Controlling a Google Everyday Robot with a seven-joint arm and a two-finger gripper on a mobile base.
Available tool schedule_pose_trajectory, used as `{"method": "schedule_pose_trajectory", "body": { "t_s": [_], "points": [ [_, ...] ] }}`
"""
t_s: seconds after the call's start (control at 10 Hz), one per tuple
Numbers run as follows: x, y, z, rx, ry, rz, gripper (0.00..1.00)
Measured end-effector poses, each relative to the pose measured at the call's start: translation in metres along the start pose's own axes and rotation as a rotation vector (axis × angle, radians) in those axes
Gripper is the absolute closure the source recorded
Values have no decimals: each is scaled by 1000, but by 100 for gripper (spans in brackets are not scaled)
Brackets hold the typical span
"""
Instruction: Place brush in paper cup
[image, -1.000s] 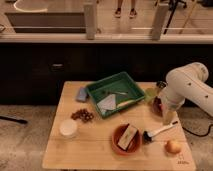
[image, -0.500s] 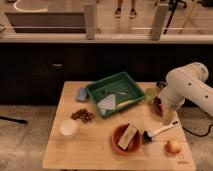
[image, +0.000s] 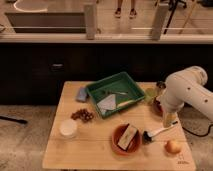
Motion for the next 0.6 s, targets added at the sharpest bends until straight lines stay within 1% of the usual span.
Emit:
{"method": "schedule_pose_trajectory", "body": {
  "t_s": [0.2, 0.3, 0.5, 0.6],
  "points": [
    [7, 4, 8, 8, -12, -33, 16],
    [14, 6, 14, 3, -15, -53, 16],
    [28, 10, 25, -11, -13, -85, 16],
    [36, 14, 32, -27, -14, -101, 16]
  ]
}}
